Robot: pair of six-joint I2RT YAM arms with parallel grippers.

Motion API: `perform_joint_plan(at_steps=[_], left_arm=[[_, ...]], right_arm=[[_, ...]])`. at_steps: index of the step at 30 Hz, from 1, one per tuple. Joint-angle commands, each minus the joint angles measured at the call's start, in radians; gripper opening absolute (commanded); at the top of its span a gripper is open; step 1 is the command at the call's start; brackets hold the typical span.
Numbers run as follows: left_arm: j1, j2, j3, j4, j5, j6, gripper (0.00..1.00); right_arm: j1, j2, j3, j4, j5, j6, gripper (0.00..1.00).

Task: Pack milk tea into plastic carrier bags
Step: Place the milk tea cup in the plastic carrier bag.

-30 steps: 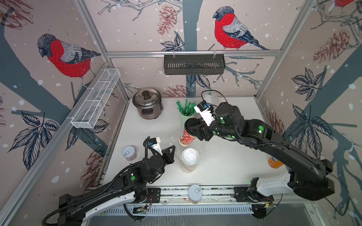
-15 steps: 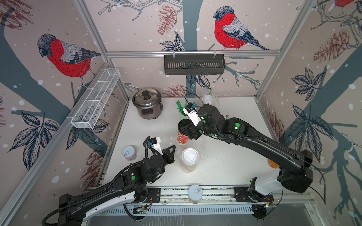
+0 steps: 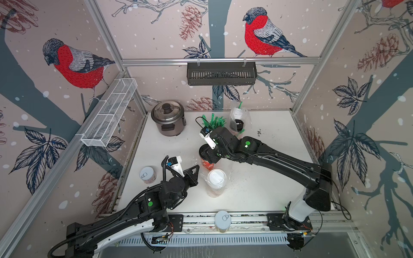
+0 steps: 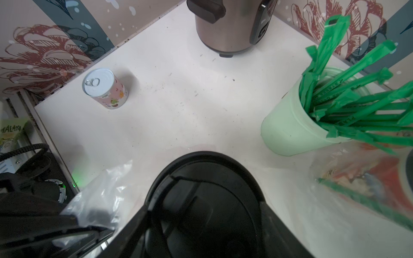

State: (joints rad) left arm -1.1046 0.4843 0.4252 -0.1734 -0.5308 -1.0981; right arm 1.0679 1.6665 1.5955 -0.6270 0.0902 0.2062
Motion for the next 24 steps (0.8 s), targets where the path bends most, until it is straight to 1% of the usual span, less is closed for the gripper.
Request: perform_joint_plan(at_steps=[1,4,7,12,16,19,24], left_arm=[[-0.001,-0.005,0.007,-0.009,-0.034,0.008,0.00],[-0.001,-0.007,0.009,-0.014,-0.036,0.006,0.00],[-0.001,-0.010,0.010,-0.022,-0.038,0.006,0.00],[-0.002,-0.016,0.006,-0.027,-0.040,0.003,0.00],[-0.001,-0.019,0.000,-0.031,-0.041,0.001,0.00],[-0.001,-0.021,-0.005,-0.029,-0.043,0.000,0.00],[-0.001,-0.021,-0.018,-0.019,-0.043,0.004,0.00]], right_arm=[[0.006,0.018,-0.012,0.044,0.008,0.017,0.57],[0.011,0.032,-0.035,0.060,0.018,0.021,0.57],[0.015,0.038,-0.064,0.087,0.013,0.023,0.61],[0.015,0.057,-0.075,0.088,0.017,0.028,0.64],[0.015,0.064,-0.073,0.080,0.019,0.027,0.70],[0.015,0.060,-0.050,0.058,0.027,0.024,0.79],[0.009,0.032,0.017,0.014,0.030,0.003,0.85]])
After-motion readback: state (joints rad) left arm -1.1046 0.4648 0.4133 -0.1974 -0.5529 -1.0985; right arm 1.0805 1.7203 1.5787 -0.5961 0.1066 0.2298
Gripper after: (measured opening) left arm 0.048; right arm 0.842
